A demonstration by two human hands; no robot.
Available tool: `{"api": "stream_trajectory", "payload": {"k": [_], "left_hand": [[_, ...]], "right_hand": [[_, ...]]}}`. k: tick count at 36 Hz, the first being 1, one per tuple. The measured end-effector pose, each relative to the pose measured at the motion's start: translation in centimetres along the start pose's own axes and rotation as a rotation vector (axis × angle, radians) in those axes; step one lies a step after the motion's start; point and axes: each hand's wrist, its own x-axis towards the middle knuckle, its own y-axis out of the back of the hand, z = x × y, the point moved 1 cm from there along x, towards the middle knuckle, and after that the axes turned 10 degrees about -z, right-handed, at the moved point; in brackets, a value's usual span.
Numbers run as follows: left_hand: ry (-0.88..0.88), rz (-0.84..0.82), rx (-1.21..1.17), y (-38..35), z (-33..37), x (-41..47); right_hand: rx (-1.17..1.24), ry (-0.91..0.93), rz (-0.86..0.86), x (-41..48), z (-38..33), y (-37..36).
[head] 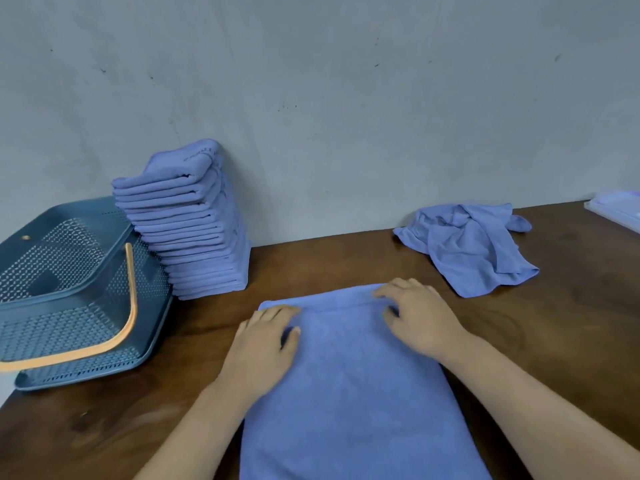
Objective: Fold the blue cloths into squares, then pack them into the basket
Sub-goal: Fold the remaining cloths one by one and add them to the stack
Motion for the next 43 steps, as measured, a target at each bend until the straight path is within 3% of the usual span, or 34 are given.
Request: {"api": "stream_trajectory", "payload": {"k": [11, 20, 25, 29, 32, 38, 43], "left_hand": [[0.039, 0.157, -0.2, 0.9, -4.4, 1.9], [0.131, 0.183, -0.168, 0.6, -4.2, 2.1], [0.055, 0.328, -0.435, 1.0, -3.8, 1.4], [0.13, 0.388, -0.676, 0.8, -3.5, 1.6], [0.201, 0.351, -0.681, 0.5, -4.1, 2.2], [0.149, 0.263, -0.604, 0.4, -4.3, 2.3], [0.119, 0.236, -0.435, -0.2, -4.7, 2.6]], "right_hand": [[0.028, -0.141, 0.032, 0.5, 3.1, 0.6], [0.151, -0.123, 0.119, 1.3, 2.7, -0.6], [0.543, -0.088, 0.228, 0.9, 2.7, -0.1], [0.707, -0.119, 0.258, 1.2, 2.8, -0.7], [0.699, -0.151, 0.229, 1.8, 3.3, -0.9], [0.574, -0.053, 0.156, 1.7, 3.0, -1.5], [0.563, -0.026, 0.21, 2.1, 4.0, -2.5]]}}
